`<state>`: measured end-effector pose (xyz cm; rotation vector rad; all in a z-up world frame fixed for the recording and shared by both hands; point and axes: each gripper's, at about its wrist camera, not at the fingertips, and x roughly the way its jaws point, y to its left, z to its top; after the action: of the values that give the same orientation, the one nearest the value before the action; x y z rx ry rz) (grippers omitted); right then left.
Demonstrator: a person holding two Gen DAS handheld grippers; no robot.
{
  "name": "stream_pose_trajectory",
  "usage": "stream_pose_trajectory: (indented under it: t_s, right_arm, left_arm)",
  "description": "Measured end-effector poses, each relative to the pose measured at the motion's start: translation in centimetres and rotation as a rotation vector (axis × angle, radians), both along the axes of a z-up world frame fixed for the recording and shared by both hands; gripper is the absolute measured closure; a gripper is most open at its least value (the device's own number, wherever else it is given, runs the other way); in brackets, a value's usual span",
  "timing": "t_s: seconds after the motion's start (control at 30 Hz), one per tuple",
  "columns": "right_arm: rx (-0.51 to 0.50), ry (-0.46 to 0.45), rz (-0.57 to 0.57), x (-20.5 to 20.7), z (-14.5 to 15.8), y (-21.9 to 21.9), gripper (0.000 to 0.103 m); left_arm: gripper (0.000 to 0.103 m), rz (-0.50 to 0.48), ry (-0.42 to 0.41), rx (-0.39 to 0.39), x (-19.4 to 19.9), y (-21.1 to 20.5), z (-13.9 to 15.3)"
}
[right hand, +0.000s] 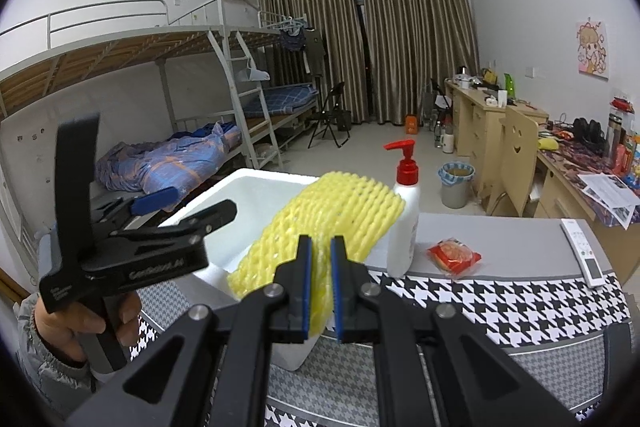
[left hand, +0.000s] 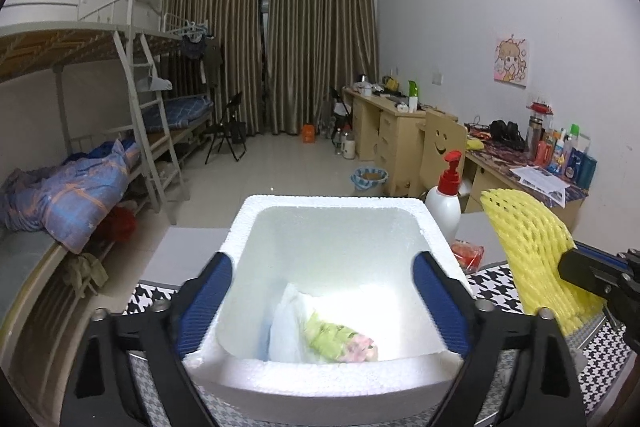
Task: Organize soft objects
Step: 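Open the left tool to drop the packet into the foam box, then lower the sponge into the foam box and open the right tool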
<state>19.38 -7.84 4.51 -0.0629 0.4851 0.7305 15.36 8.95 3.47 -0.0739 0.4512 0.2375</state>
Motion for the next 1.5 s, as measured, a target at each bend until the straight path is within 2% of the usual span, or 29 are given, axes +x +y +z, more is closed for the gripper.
stream_pose_trajectory:
  t_s: [0.37,0.6,1.5]
  right_arm:
    - [-0.012,-0.018,0.025,0.1,0.4,1.5,0.091]
    - [-0.015,-0.018,0.045,0.3,0.5,2.4,0.091]
    - [-0.051,0.023,0.088,1.6,-0.1,7.6,0.091]
  left_arm:
    - [0.001,0.042,-0.047,-0.006,-2.2,1.5,0.7]
    - [0.001,0.079,-0.072,-0.011,-3.7,2.8,1.2]
    - [0.001,0.103,-0.079,0.011,-8.0,4.3,0.8]
